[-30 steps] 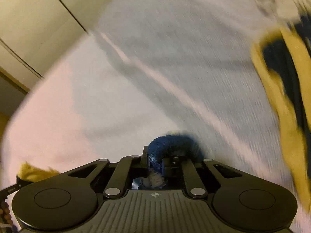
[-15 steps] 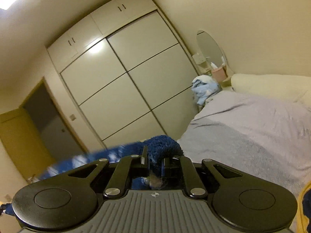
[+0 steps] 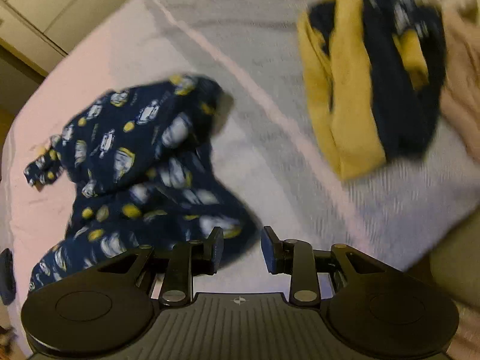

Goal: Fold clothes

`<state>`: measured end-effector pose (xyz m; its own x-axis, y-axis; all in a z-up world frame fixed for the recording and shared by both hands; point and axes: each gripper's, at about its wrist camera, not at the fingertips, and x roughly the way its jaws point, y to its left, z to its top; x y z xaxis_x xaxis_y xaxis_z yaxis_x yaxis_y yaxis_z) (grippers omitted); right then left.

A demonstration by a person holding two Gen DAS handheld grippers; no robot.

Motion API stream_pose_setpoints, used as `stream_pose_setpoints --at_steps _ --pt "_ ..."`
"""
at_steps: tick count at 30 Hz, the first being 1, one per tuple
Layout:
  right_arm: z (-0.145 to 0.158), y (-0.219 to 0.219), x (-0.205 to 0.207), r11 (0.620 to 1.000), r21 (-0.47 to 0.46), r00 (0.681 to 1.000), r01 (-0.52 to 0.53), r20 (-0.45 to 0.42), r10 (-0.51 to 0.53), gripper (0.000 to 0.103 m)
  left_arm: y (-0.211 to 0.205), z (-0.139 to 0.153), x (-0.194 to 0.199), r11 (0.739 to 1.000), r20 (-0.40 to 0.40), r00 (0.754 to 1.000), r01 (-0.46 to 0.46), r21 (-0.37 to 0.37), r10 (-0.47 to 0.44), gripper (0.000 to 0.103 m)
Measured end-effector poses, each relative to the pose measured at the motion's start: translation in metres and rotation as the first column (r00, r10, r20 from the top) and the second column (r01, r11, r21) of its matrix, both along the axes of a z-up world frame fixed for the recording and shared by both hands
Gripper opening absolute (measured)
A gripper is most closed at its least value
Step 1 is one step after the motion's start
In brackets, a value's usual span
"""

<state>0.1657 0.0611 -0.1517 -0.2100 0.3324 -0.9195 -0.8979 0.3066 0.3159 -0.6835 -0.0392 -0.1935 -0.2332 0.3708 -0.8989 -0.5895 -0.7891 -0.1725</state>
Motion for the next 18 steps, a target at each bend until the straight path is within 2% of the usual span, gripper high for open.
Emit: stream_pose_setpoints --at_steps 3,6,11,18 --pt "-0.025 -0.024 0.002 1.000 -0.020 0.999 0.010 -0.044 -0.010 0.036 -0.017 -0.002 0.019 0.999 -0.005 0.999 0.035 0.000 -0.035 0.026" --pt "-0.038 -0.033 -0.001 0.998 -0.034 0.994 0.046 -0.099 -0.049 0.043 -0.011 0.003 0.025 0.997 0.011 0.998 0.063 0.036 -0.063 0.035" --pt "-0.069 -0.038 -0.010 0.978 -0.081 0.964 0.191 -0.171 -0.202 0.046 -0.004 0.003 0.022 0.994 0.089 0.994 0.052 0.096 -0.061 0.044" --pt "-0.102 -0.027 -0.030 0.961 -0.092 0.954 0.259 -0.128 -0.269 0.046 0.050 -0.035 -0.010 0.993 0.071 0.990 0.119 0.011 -0.119 0.047"
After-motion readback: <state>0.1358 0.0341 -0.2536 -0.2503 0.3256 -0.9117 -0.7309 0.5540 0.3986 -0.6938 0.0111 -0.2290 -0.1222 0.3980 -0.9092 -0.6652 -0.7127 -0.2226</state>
